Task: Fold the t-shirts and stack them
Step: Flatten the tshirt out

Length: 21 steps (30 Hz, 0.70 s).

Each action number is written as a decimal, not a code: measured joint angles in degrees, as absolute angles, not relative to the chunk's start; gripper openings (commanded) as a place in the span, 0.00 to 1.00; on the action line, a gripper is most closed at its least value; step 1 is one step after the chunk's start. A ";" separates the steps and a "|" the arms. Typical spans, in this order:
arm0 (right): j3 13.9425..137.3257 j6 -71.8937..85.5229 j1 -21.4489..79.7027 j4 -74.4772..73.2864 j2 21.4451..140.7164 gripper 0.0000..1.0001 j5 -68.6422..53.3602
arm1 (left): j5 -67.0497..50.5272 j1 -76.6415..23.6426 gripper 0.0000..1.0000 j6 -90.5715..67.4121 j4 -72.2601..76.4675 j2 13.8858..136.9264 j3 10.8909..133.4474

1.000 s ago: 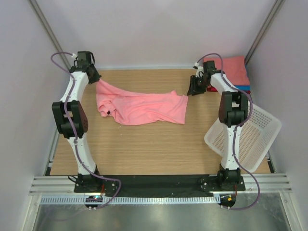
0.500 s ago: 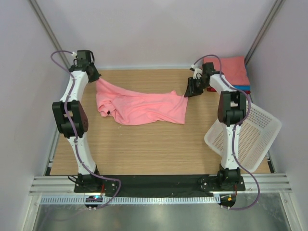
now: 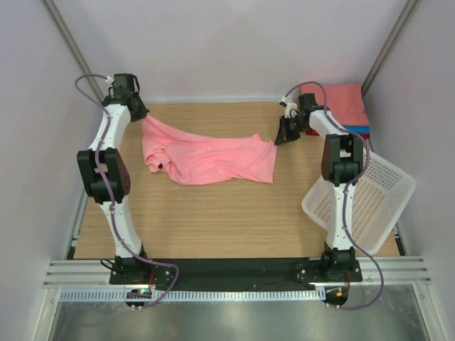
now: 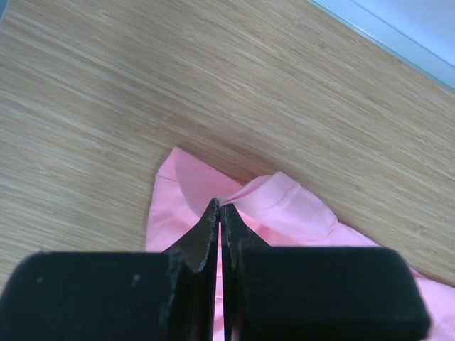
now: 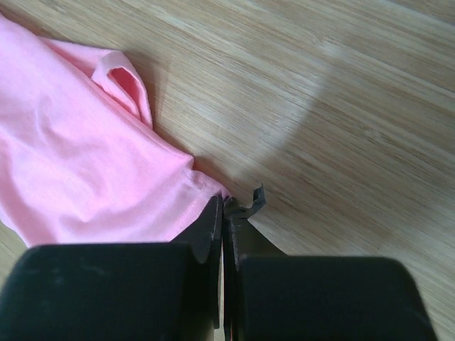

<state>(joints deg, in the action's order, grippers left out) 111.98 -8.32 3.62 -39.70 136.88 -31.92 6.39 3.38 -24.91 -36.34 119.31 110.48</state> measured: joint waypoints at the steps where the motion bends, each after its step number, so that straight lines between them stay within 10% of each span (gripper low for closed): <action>1: 111.98 -8.16 3.62 -39.70 136.86 0.01 -31.86 | 6.37 3.38 0.00 -24.95 -36.38 119.31 110.54; 10: 107.63 -1.54 7.01 -36.73 117.32 0.01 -20.49 | 8.36 3.38 0.00 -27.03 -41.06 112.36 116.42; 21: 99.68 1.50 10.46 -26.85 68.60 0.01 -17.80 | 14.20 3.38 0.00 -29.69 -34.44 73.38 117.45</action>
<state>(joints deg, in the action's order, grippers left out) 99.68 1.50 10.46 -26.85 68.60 -17.80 14.20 3.38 -29.69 -34.44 73.38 117.45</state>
